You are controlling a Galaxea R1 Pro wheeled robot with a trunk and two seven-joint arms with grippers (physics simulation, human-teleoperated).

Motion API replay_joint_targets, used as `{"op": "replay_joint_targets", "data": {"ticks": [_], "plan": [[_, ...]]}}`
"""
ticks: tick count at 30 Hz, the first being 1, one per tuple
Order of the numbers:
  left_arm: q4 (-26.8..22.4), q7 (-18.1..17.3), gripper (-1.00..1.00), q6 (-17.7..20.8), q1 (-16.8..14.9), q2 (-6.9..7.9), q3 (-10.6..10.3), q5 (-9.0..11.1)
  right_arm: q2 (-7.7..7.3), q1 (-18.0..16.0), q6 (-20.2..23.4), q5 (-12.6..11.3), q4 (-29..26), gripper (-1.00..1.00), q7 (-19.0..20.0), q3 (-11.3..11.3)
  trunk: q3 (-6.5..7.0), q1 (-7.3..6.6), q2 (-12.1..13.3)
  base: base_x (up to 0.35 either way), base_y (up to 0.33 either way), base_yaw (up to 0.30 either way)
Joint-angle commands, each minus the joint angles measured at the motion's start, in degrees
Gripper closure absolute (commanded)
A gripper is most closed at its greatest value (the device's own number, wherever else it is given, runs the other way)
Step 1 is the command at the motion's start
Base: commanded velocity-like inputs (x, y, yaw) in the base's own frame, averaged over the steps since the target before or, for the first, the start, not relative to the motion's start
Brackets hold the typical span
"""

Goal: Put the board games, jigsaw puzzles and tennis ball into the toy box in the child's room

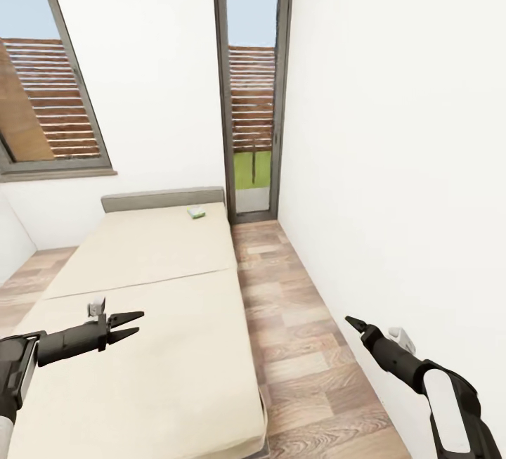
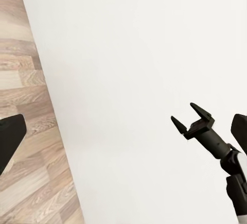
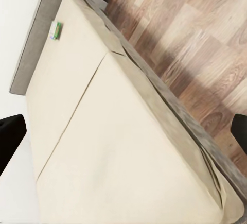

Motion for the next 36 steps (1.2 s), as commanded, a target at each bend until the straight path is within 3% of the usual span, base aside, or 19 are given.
{"op": "replay_joint_targets", "data": {"ticks": [1,17,36], "plan": [[0.0,-0.5,-1.0,0.6,-0.1,-0.04,0.1,-0.6,0.05,-0.1,0.4,0.4,0.0,-1.0,0.5,-0.2,-0.14,0.06,-0.1,0.219,-0.197,0.263],[0.0,-0.3,-1.0,0.6,-0.1,-1.34,0.1,-0.6,0.06,-0.1,0.4,0.4,0.0,-1.0,0.4,0.0,-0.47,0.06,-0.1,0.092,-0.092,0.278],[0.0,-0.3,-1.0,0.6,-0.1,-1.62,-0.3,-0.6,0.06,-0.1,0.3,0.5,0.0,-1.0,0.3,0.1,-0.88,0.06,-0.1,0.001,-0.249,0.281]]}}
